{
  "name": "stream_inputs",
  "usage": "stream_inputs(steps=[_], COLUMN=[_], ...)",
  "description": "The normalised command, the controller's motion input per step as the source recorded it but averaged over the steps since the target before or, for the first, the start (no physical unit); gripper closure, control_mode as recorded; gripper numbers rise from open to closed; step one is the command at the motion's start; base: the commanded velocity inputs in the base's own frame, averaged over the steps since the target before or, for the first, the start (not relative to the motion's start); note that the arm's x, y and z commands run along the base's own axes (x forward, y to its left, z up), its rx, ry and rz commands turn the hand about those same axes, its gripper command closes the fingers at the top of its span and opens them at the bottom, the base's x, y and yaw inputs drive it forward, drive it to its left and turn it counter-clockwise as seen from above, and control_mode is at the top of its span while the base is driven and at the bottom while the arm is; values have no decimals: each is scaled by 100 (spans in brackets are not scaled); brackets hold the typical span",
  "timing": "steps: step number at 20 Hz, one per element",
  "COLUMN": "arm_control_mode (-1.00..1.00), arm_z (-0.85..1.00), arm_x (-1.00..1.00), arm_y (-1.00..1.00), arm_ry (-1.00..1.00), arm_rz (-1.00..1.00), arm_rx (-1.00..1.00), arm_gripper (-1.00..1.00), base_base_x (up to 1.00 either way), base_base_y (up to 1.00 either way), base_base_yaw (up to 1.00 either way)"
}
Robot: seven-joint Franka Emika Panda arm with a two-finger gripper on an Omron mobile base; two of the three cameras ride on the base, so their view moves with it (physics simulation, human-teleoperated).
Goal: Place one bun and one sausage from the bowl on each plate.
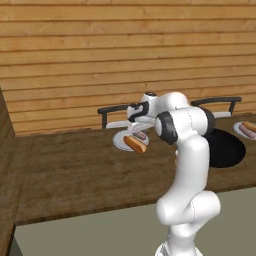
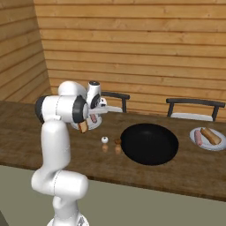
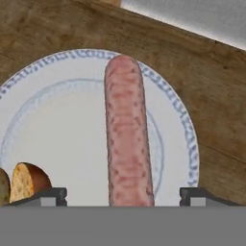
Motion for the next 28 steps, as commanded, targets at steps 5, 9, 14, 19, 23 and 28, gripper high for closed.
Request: stream_inputs(steps=[5,9,14,19,23,28], arm_control_mode=[-100,-100,-100,-100,-100,-100], arm_z=[35,28,55,67,77,74], arm_x=[-63,-100,-100,-100,-100,-100], arm_y=[-47,-62,-32,-16,6,22], arm_ry=[0,0,2,4,1,0], arm_rz=[-8,-13,-18,-18,-15,-15], arm_rx=[0,0,0,0,0,0], arm_gripper=[-100,-100,-100,-100,-100,-100], base_base_x=[0,0,0,0,0,0], base_base_y=[0,0,0,0,0,0], base_base_yaw=[0,0,0,0,0,0])
